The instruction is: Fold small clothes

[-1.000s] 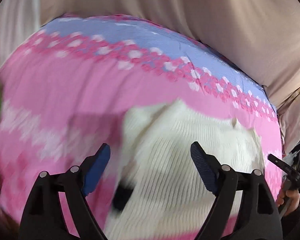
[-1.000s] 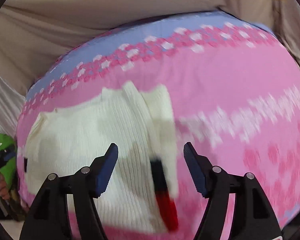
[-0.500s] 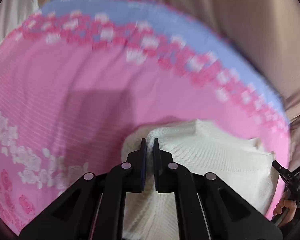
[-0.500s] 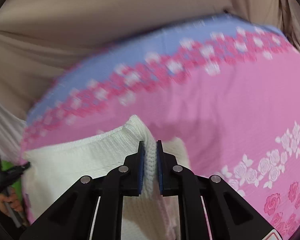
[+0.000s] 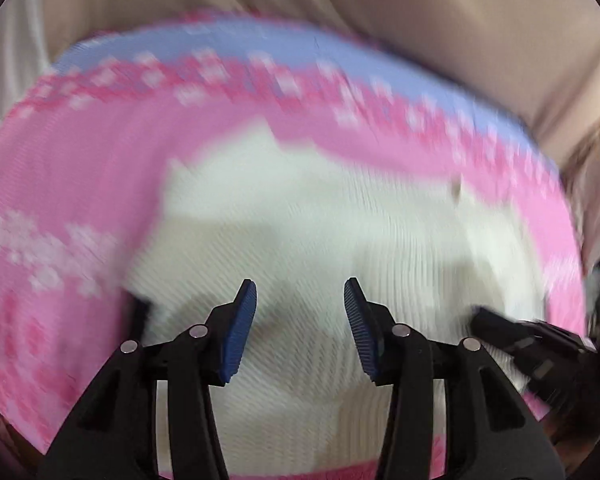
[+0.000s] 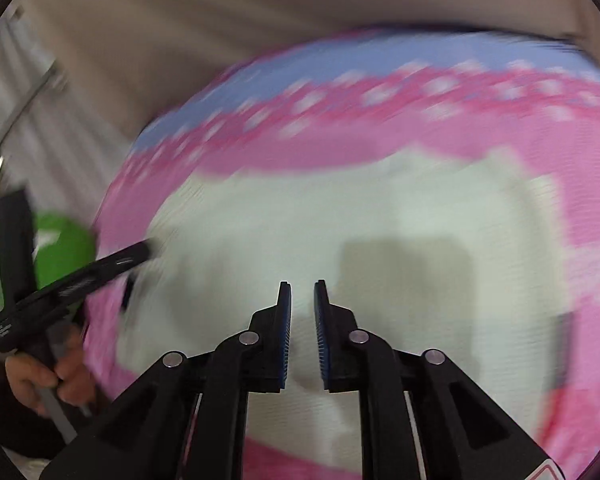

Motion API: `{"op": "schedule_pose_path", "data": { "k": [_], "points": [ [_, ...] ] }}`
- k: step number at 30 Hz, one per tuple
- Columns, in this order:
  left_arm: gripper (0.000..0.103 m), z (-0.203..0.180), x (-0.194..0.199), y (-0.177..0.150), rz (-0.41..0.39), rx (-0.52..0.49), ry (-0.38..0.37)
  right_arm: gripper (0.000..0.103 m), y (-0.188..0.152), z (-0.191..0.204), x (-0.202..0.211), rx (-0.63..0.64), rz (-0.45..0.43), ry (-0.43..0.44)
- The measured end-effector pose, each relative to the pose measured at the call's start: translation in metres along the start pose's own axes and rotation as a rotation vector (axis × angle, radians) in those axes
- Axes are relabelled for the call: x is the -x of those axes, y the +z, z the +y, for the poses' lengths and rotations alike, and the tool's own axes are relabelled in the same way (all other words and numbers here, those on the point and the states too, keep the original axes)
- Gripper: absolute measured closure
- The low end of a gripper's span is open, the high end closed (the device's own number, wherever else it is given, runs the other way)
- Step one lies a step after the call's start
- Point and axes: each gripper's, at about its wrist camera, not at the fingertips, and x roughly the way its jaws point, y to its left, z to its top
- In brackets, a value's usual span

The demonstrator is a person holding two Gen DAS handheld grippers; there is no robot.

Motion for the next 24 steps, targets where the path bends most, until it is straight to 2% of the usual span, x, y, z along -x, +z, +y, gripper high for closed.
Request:
{"op": "schedule_pose_path", "data": {
  "k": [2,4,5,7,8,9,11,12,13,14,15,16,17,18,19,20,21,22,23,24],
  "points": [
    [0.059,0.006,-0.015,-0.009,0.028,-0.009,0.080,0.097,-0.010,0.021,-0.033,0.085,0.071,-0.002],
    [0.064,0.033,-0.012,-0.014,0.021,0.048,0.064,0.103,-0.016,0.012,-0.044,0.107,0.099,-0.060],
    [0.066,0.045,-0.009,-0.015,0.022,0.077,0.057,0.103,-0.017,-0.004,-0.037,0.075,0.085,-0.071],
    [0.081,0.065,-0.005,-0.020,0.019,0.117,0.019,0.103,-0.022,-0.060,-0.006,-0.087,0.037,-0.107],
    [0.085,0.073,-0.004,-0.023,0.017,0.126,0.009,0.103,-0.028,-0.086,0.010,-0.156,0.009,-0.128],
    [0.090,0.076,-0.003,-0.025,0.016,0.125,0.003,0.103,-0.033,-0.110,0.022,-0.213,-0.010,-0.187],
    [0.088,0.074,0.006,-0.025,0.005,0.141,-0.015,0.103,-0.053,-0.164,0.049,-0.351,-0.038,-0.242],
    [0.083,0.070,0.013,-0.024,-0.016,0.142,-0.019,0.103,-0.059,-0.180,0.060,-0.403,-0.052,-0.202],
    [0.067,0.066,0.023,-0.019,-0.059,0.128,-0.015,0.103,-0.059,-0.183,0.069,-0.423,-0.065,-0.195],
    [0.057,0.062,0.030,-0.012,-0.102,0.112,-0.001,0.100,-0.053,-0.179,0.077,-0.409,-0.087,-0.218],
    [0.038,0.061,0.033,-0.003,-0.131,0.102,0.015,0.094,-0.043,-0.171,0.083,-0.371,-0.112,-0.234],
    [0.030,0.062,0.033,0.011,-0.159,0.098,0.055,0.085,-0.029,-0.162,0.087,-0.329,-0.142,-0.245],
    [0.029,0.065,0.030,0.020,-0.171,0.102,0.084,0.068,-0.012,-0.156,0.087,-0.303,-0.165,-0.256],
    [0.029,0.070,0.022,0.031,-0.174,0.111,0.107,0.057,0.005,-0.154,0.082,-0.289,-0.178,-0.259],
    [0.031,0.076,0.012,0.040,-0.157,0.128,0.127,0.045,0.018,-0.155,0.075,-0.282,-0.178,-0.265],
    [0.034,0.084,-0.002,0.048,-0.120,0.157,0.143,0.045,0.031,-0.160,0.065,-0.280,-0.170,-0.277],
    [0.045,0.093,-0.017,0.054,-0.080,0.190,0.142,0.045,0.039,-0.165,0.053,-0.285,-0.148,-0.284],
    [0.062,0.098,-0.027,0.055,-0.050,0.207,0.137,0.048,0.049,-0.172,0.034,-0.302,-0.098,-0.283],
    [0.070,0.103,-0.037,0.056,-0.020,0.225,0.103,0.069,0.051,-0.174,0.021,-0.317,-0.063,-0.270],
    [0.077,0.104,-0.038,0.056,-0.026,0.236,0.076,0.086,0.052,-0.176,0.010,-0.321,-0.036,-0.248]
  ]
}}
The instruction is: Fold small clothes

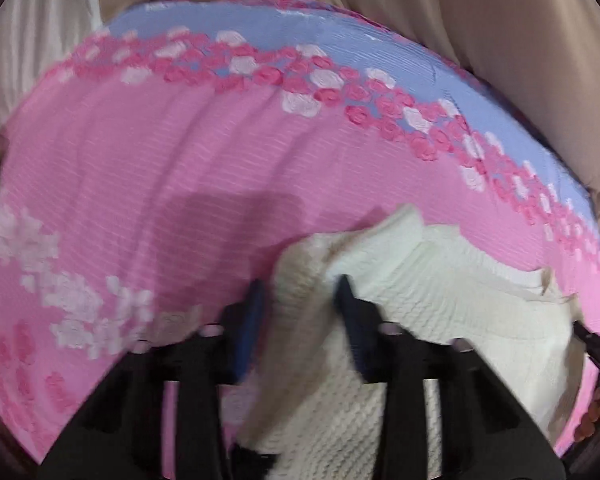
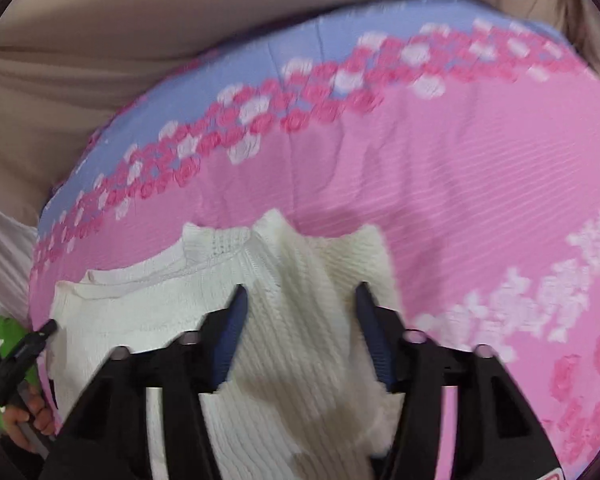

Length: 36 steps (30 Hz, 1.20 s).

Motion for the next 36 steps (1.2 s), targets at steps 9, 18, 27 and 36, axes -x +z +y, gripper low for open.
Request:
{"op": "schedule_pose_path", "data": {
  "k": [9,18,27,36],
  "points": [
    [0.076,-0.002,-0.003,0.005,0.010,-0.030,0.038,0.097,0.013,-0.032,-0.003,-0.015,-0.042,-0.071],
    [0.042,0.064,0.075,-0.068,-0.001,0.122,-0.071,0.085,-0.038,0.044,0.092,0.123,-0.165,0.009],
    [0.022,0.069,0.043,-0.121,0.092,0.313,-0.138,0.101,-0.098,0.162,0.012,0.341,0.090,0.098],
    [0.093,0.048,0.087,-0.096,0.024,0.243,-0.293,0.103,-0.091,0.174,-0.040,0.380,0.161,0.026]
  ]
}}
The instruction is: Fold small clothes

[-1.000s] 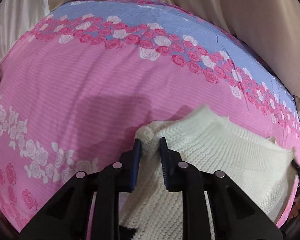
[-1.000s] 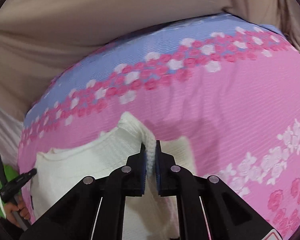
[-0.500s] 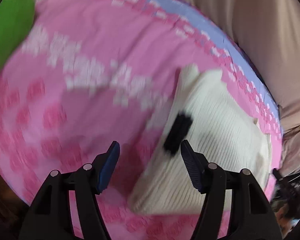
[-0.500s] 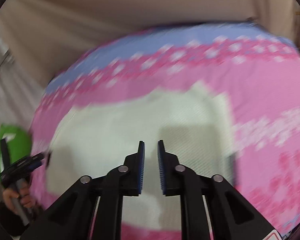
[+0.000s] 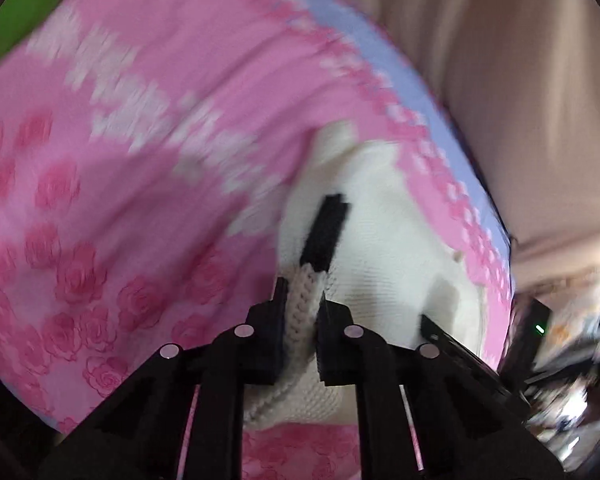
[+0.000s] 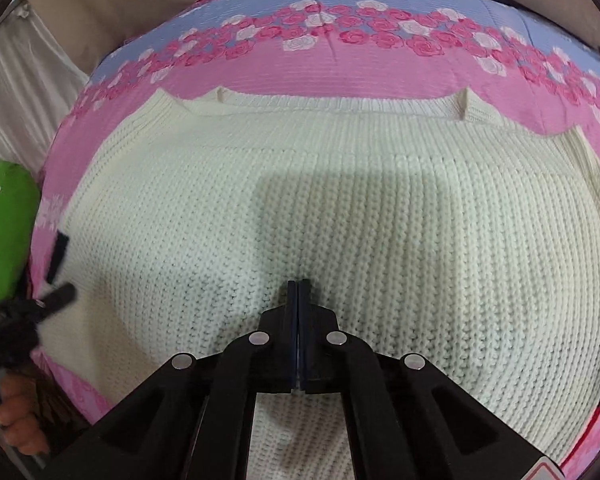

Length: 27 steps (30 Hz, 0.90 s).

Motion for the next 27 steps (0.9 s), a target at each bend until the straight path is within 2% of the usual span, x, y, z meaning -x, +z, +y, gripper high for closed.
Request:
{"op": "schedule_pose_path", "data": {
  "k": [4,7,9,10,12,14,15,16,17,18,19,21,22,23,25,27],
  "points": [
    [0.093,-0.090,0.025,-0.002,-0.031,-0.251,-0.099,0.103,-0.003,-0.010,-0.001,-0.051,-0.015,0.064],
    [0.093,-0.163,0.019,-0.019,-0.010,-0.459,-0.165,0.103,-0.004,-0.032,0.006,-0.137,0.001,0.187],
    [0.093,-0.205,0.000,-0.040,0.040,-0.571,-0.199,0.101,-0.009,-0.055,0.023,-0.235,-0.037,0.268],
    [0.093,-0.226,-0.016,-0.055,0.081,-0.635,-0.207,0.101,-0.016,-0.071,0.039,-0.283,-0.085,0.314],
    [0.093,-0.246,-0.047,-0.080,0.155,-0.712,-0.204,0.101,-0.035,-0.106,0.069,-0.357,-0.158,0.353],
    [0.093,-0.260,-0.090,-0.118,0.247,-0.821,-0.140,0.092,-0.058,-0.139,0.091,-0.417,-0.205,0.332],
    [0.092,-0.261,-0.107,-0.133,0.282,-0.872,-0.100,0.092,-0.069,-0.152,0.099,-0.442,-0.219,0.307],
    [0.091,-0.262,-0.118,-0.149,0.289,-0.932,-0.053,0.092,-0.084,-0.168,0.108,-0.473,-0.229,0.264],
    [0.088,-0.262,-0.119,-0.164,0.263,-0.998,-0.022,0.092,-0.093,-0.177,0.113,-0.490,-0.233,0.243],
    [0.081,-0.263,-0.113,-0.171,0.241,-1.044,-0.026,0.091,-0.102,-0.186,0.118,-0.510,-0.235,0.223],
    [0.062,-0.263,-0.105,-0.175,0.225,-1.077,-0.040,0.091,-0.111,-0.192,0.124,-0.528,-0.236,0.205],
    [0.037,-0.255,-0.079,-0.177,0.165,-1.130,-0.044,0.086,-0.117,-0.193,0.131,-0.531,-0.246,0.216],
    [0.029,-0.251,-0.067,-0.174,0.120,-1.153,-0.043,0.074,-0.116,-0.191,0.133,-0.527,-0.251,0.222],
    [0.025,-0.245,-0.054,-0.173,0.081,-1.185,-0.039,0.051,-0.112,-0.187,0.134,-0.520,-0.258,0.231],
    [0.023,-0.242,-0.047,-0.168,0.078,-1.214,-0.032,0.039,-0.102,-0.178,0.134,-0.506,-0.276,0.243],
    [0.023,-0.221,-0.043,-0.165,0.122,-1.215,-0.025,0.036,-0.085,-0.166,0.129,-0.478,-0.274,0.245]
  ]
}}
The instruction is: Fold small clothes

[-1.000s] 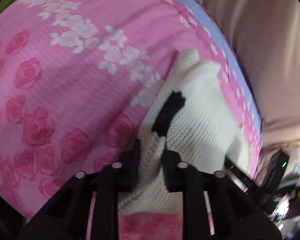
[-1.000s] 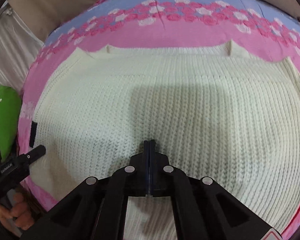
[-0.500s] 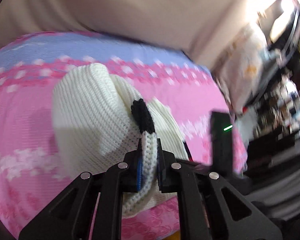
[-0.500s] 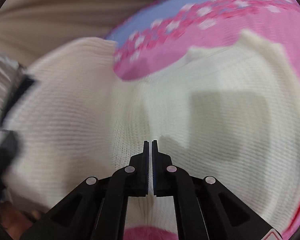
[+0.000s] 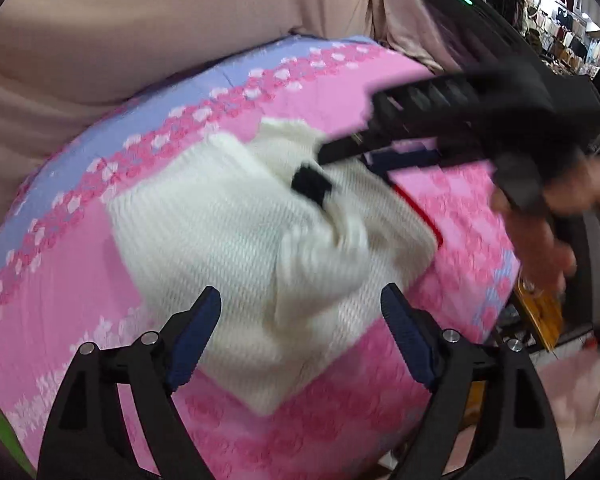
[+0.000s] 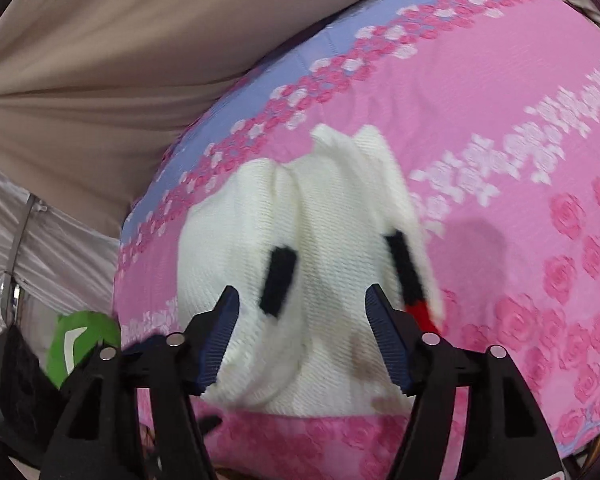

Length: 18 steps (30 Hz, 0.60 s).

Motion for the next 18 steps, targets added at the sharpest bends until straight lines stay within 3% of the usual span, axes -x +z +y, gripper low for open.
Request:
{"op": "schedule_pose_path", "data": {
  "k": [5,8,11,13,14,15,16,18],
  "points": [
    [0.021,0.005,-0.017,-0.036,0.085,0.009,0.025,0.035,0.018,0.029,-0.041,0.055,0.101,-0.024],
    [0.019,0.004,-0.036,-0.047,0.113,0.004,0.108,0.035,0.023,0.041,-0.064,0.088,0.161,-0.044],
    [0.022,0.017,-0.049,-0.057,0.150,0.081,0.138,0.034,0.021,0.047,-0.083,0.114,0.216,-0.068],
    [0.046,0.034,-0.056,-0.063,0.186,0.179,0.101,0.037,0.018,0.052,-0.093,0.147,0.230,-0.088],
    [0.052,0.044,-0.059,-0.066,0.194,0.234,0.071,0.044,0.018,0.053,-0.095,0.159,0.231,-0.098],
    [0.069,0.052,-0.061,-0.069,0.196,0.290,0.030,0.053,0.018,0.055,-0.097,0.168,0.234,-0.099],
    [0.075,0.059,-0.060,-0.071,0.192,0.335,-0.008,0.074,0.018,0.056,-0.098,0.178,0.234,-0.102],
    [0.083,0.065,-0.053,-0.070,0.170,0.363,-0.010,0.081,0.021,0.058,-0.093,0.173,0.232,-0.072]
  ]
}}
